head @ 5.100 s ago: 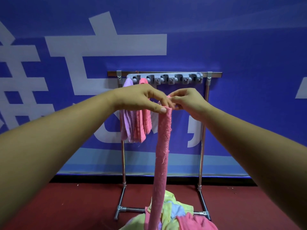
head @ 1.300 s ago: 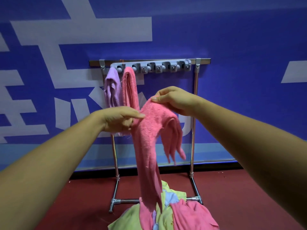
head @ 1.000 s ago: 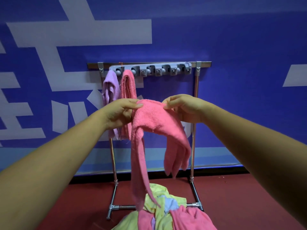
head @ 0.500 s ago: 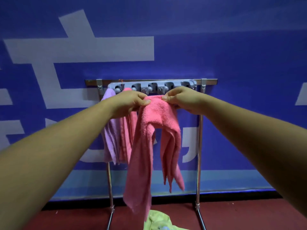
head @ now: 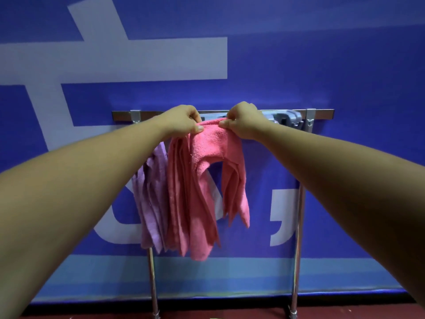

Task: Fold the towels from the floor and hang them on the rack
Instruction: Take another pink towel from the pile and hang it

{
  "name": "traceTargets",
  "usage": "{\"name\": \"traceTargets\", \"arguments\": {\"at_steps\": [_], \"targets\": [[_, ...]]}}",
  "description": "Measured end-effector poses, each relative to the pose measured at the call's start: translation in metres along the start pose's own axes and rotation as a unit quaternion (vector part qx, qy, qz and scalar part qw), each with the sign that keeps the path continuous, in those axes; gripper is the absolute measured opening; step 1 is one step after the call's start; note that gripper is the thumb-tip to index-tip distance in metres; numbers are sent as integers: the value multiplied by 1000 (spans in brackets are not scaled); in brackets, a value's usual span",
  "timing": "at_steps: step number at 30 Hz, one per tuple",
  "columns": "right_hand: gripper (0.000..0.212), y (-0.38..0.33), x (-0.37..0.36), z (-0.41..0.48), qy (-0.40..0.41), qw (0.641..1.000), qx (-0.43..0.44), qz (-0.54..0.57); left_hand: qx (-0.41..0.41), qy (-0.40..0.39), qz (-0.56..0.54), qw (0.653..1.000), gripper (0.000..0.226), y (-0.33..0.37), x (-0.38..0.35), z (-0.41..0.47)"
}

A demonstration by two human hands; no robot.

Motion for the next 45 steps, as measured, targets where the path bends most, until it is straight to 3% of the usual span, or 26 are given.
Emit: {"name": "traceTargets", "arguments": {"at_steps": [9, 13, 16, 19, 22, 25, 28, 35, 38, 45], "targets": [[30, 4, -25, 33, 155, 980, -19, -125, -9, 156, 5, 988, 20, -23, -4, 45], [26, 16, -39, 31, 137, 974, -22, -178, -64, 103, 128, 984, 10, -18, -21, 42], [19, 5, -27, 18, 171, 965, 39, -196, -107, 117, 186, 970, 16, -7, -19, 31], [22, -11, -13, 2, 208, 953, 122, -185, -145, 135, 160, 967, 21, -4, -15, 17], [27, -20, -25, -15, 160, 962, 172, -140, -150, 106, 137, 973, 28, -4, -20, -2], [30, -15, -38, -28, 68, 993, 100, -11, -151, 67, 194, 967, 28, -1, -27, -14], [24, -8, -37, -43, 40, 997, 44, 56, -145, 51, 186, 971, 33, 1, -26, -29], [30, 17, -58, -119, -17, 993, -71, 90, -76, 55, 34, 995, 37, -24, -43, -101], [31, 28, -80, -170, -73, 987, -116, 87, -29, 19, -18, 999, 24, -49, -77, -141], [41, 57, -155, -300, -160, 967, -189, 54, 93, -88, -19, 992, 13, -111, -166, -254]]}}
Point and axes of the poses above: each hand's wrist, its own z-axis towards the middle knuckle, its own x-axis out of the back of the hand, y = z × x, the point moved 8 cm from there along z, towards the middle knuckle, and after that the axes turned 6 degrees about y, right-handed, at the moved point
